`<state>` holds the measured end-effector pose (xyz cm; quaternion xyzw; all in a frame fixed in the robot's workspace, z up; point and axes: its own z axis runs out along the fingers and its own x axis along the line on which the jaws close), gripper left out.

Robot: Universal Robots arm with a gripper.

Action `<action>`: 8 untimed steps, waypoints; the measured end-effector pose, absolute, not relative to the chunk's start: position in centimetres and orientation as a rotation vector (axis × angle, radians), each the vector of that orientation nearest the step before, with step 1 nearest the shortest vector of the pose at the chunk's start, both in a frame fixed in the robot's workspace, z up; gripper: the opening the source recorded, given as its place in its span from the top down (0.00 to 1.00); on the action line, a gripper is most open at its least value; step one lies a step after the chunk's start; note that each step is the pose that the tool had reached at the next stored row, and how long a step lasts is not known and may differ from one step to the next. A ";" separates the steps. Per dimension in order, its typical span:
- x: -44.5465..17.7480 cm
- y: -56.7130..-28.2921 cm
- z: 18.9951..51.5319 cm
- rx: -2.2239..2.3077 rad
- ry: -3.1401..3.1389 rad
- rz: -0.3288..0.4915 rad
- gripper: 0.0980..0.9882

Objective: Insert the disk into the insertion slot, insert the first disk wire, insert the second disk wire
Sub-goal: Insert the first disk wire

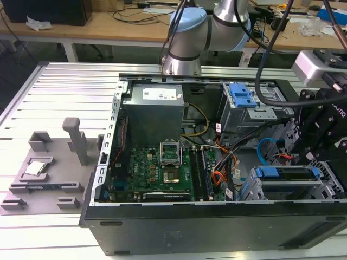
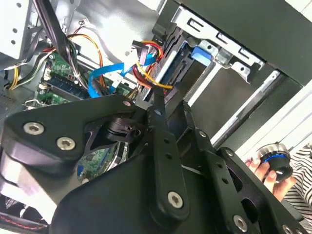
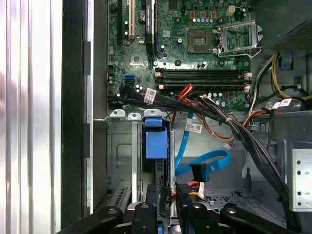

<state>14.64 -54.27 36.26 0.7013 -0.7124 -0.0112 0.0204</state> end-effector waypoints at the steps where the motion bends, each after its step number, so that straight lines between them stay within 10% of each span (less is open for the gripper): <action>1: 14.7 -54.3 36.1 2.174 -2.209 -0.033 0.77; 8: 14.7 -54.3 35.7 2.165 -2.200 -0.013 0.77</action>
